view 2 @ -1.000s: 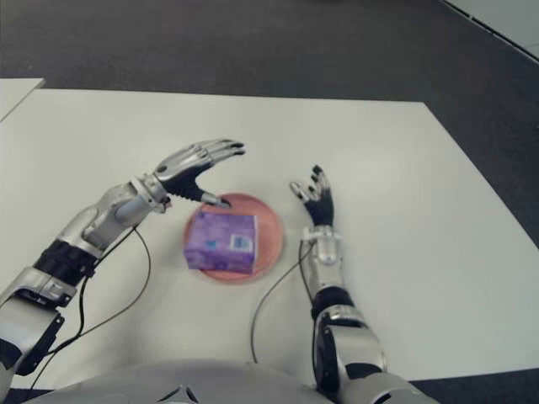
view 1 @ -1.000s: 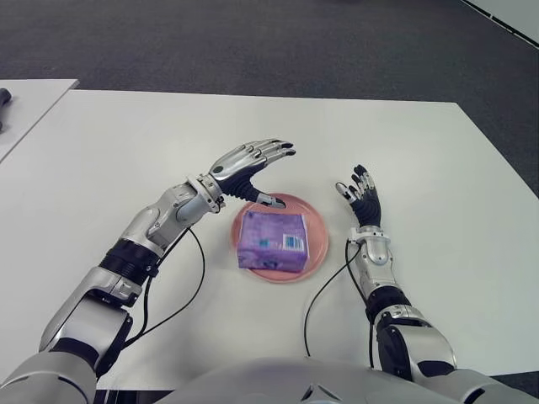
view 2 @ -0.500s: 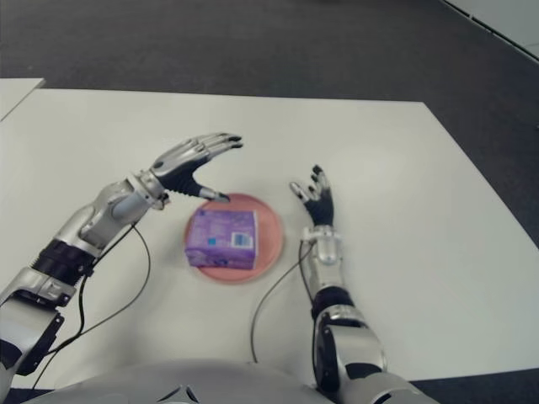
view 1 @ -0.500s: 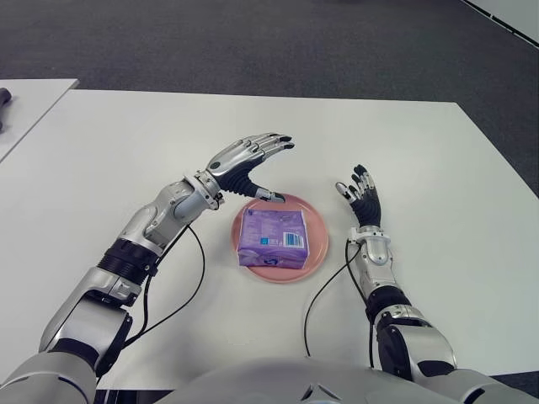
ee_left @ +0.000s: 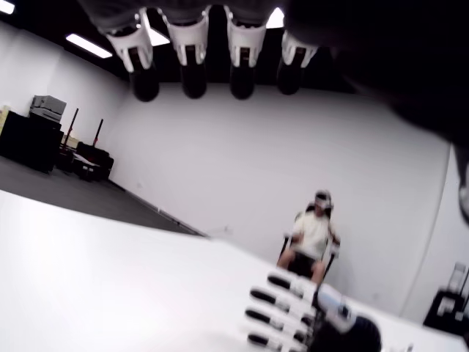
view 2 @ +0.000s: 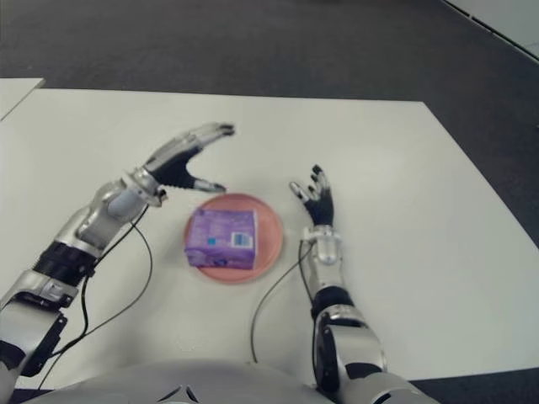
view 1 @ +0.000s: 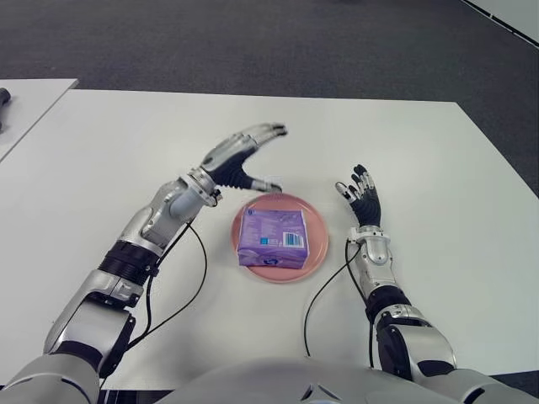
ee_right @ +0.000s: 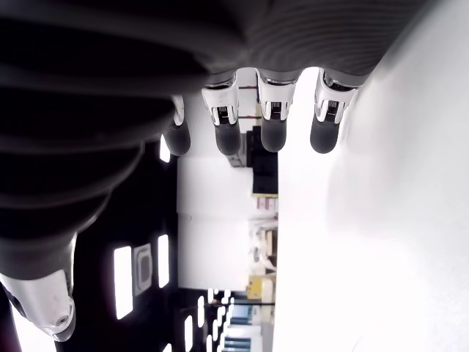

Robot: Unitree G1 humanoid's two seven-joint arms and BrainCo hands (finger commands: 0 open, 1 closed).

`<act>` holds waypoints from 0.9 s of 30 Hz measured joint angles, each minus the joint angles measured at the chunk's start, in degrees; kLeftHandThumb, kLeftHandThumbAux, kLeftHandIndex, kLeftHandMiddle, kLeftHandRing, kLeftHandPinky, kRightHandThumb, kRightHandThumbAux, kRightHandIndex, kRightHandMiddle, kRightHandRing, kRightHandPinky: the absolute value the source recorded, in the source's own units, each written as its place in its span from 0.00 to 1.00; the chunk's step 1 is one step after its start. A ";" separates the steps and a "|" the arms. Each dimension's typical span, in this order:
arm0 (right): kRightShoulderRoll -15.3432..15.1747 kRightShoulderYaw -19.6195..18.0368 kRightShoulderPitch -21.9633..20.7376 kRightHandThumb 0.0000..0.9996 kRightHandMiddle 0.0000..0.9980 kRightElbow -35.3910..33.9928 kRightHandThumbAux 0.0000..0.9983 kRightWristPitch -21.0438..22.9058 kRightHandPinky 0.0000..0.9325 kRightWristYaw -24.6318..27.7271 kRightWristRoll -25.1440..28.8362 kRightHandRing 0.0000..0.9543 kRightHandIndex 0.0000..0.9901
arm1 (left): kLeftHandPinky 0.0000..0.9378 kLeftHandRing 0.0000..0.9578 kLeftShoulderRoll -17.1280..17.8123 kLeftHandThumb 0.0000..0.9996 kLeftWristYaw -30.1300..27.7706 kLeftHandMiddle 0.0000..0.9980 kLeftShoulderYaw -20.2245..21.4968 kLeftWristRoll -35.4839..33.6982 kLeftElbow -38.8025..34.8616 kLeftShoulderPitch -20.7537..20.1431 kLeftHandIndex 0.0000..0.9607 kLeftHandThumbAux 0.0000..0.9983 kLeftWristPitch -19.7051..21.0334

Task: Put the tissue paper into the plate.

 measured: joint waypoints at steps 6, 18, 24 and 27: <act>-0.05 -0.01 0.06 0.12 0.05 0.02 0.61 -0.03 0.08 0.00 0.00 0.04 0.02 | 0.00 0.00 -3.44 0.00 -4.77 0.00 5.02 -11.38 0.63 -0.21 0.00 0.47 9.57; 0.00 0.01 -0.02 0.12 0.05 -0.01 0.61 -0.11 0.08 0.00 0.00 0.04 0.02 | 0.00 0.00 -13.06 0.00 3.81 0.00 14.74 -19.23 4.66 1.95 0.00 0.52 21.67; -0.09 -0.01 0.00 0.12 0.05 0.02 0.61 -0.10 0.08 0.00 0.01 0.04 0.02 | 0.00 0.00 -18.09 0.00 8.06 0.00 17.32 -21.29 2.53 5.45 0.00 0.55 24.34; -0.11 -0.01 0.02 0.12 0.05 0.04 0.61 -0.11 0.08 0.00 0.01 0.04 0.02 | 0.00 0.00 -19.93 0.00 9.95 0.00 18.67 -22.04 1.96 6.33 0.00 0.57 24.36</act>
